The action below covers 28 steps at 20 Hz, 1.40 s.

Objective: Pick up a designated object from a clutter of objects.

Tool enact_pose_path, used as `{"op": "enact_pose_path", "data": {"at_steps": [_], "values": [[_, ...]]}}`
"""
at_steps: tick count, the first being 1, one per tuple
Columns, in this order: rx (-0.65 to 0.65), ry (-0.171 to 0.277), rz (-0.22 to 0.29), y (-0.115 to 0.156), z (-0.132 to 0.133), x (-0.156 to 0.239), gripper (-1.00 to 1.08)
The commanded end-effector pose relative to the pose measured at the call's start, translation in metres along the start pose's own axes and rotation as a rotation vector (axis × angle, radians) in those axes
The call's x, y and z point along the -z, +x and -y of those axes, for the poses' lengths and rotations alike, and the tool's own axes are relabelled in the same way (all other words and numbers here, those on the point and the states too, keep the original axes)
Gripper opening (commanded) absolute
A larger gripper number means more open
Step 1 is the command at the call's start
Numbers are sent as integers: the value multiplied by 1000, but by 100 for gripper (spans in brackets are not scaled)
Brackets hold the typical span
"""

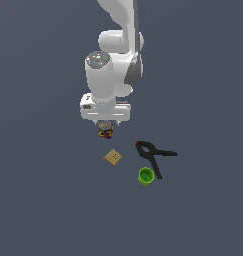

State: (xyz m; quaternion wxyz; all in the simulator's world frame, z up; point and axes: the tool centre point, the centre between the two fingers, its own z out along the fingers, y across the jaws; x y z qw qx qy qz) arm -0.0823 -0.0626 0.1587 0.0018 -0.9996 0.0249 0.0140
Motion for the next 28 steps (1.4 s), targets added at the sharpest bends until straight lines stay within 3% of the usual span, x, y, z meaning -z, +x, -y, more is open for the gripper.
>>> {"op": "enact_pose_path", "data": {"at_steps": [1, 13, 28], "values": [[-16, 0, -8, -12, -7, -15, 100], [-59, -2, -27, -48, -22, -50, 100], [-62, -3, -27, -50, -23, -74, 100]]}}
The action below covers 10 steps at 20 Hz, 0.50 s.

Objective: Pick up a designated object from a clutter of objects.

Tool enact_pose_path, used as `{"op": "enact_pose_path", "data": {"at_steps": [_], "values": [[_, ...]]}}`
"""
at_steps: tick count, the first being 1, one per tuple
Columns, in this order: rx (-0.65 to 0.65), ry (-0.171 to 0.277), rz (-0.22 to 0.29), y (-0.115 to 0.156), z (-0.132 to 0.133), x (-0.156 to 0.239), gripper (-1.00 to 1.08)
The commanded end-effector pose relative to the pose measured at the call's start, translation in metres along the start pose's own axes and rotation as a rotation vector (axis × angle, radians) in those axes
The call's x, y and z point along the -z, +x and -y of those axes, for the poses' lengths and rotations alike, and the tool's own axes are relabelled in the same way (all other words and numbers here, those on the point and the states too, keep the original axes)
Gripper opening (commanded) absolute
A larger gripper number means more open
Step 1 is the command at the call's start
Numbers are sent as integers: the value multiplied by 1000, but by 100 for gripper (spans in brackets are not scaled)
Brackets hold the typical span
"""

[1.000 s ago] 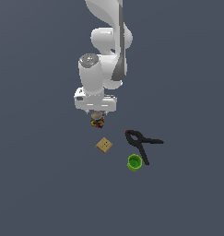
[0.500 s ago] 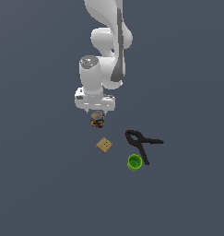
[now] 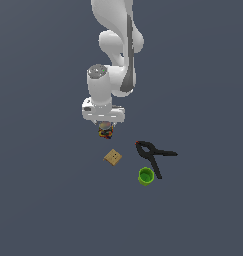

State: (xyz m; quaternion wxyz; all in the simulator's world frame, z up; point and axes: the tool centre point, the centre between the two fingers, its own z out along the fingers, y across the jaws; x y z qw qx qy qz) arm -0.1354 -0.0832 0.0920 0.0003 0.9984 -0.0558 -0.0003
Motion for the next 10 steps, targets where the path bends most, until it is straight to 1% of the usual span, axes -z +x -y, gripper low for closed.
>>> {"op": "enact_pose_path", "data": {"at_steps": [1, 6, 10], "values": [[0, 0, 0, -1, 0, -10, 100], [-1, 0, 0, -1, 0, -28, 100], [-1, 0, 0, -1, 0, -34, 100]]}}
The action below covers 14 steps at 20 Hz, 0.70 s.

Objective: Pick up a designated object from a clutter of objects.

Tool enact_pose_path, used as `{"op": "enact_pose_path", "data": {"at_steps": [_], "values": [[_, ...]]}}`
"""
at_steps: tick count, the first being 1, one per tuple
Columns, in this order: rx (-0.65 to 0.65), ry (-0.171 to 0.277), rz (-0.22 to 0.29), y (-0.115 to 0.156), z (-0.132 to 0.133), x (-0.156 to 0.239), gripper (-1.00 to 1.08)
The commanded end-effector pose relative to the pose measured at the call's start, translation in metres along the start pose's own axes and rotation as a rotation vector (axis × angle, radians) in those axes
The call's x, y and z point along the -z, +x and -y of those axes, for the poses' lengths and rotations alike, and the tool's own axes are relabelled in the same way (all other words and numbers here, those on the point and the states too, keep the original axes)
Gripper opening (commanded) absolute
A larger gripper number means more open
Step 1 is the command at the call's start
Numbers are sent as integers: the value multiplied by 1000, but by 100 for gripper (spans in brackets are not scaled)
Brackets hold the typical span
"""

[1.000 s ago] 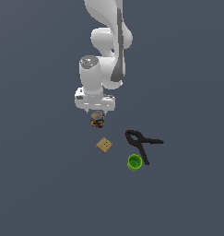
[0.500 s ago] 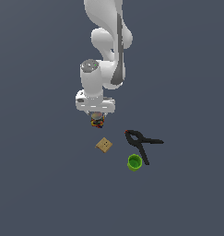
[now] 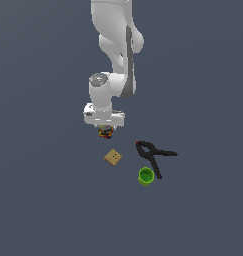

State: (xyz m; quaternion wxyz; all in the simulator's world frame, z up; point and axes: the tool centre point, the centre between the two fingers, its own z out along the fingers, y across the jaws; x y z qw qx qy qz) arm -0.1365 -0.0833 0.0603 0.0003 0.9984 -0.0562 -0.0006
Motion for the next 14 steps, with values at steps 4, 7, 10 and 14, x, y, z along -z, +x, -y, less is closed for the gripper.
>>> {"op": "enact_pose_path", "data": {"at_steps": [4, 7, 10, 14], "values": [[0, 1, -1, 1, 0, -2, -100], [0, 1, -1, 1, 0, -2, -100], [0, 1, -1, 1, 0, -2, -100], [0, 1, -1, 0, 0, -2, -100]]}}
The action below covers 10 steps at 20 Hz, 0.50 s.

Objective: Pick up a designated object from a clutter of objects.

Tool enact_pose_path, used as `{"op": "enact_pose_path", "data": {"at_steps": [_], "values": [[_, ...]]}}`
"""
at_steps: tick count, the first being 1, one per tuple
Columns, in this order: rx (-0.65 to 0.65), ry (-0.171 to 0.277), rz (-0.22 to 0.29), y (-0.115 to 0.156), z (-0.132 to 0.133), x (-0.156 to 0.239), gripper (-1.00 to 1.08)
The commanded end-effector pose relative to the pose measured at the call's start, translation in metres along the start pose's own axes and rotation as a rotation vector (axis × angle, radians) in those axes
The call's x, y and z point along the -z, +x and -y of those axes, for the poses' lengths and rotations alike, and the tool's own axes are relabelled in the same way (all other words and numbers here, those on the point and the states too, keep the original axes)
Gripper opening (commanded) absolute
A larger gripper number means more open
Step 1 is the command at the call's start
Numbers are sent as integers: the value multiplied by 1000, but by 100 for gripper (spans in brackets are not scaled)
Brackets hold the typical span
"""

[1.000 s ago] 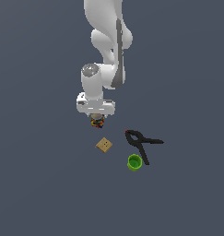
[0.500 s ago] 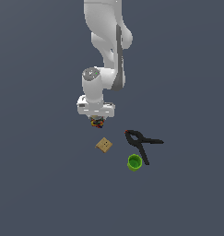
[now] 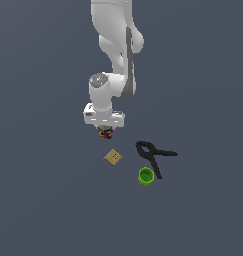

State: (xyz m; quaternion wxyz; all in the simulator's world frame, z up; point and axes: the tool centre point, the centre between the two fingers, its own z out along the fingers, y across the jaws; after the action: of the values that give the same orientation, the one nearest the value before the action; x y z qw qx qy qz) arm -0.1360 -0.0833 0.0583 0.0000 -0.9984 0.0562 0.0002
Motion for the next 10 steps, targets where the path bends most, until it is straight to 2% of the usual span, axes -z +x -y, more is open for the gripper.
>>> {"op": "enact_pose_path", "data": {"at_steps": [1, 10], "values": [[0, 0, 0, 0, 0, 0, -100], [0, -1, 0, 10, 11, 18, -100]]}}
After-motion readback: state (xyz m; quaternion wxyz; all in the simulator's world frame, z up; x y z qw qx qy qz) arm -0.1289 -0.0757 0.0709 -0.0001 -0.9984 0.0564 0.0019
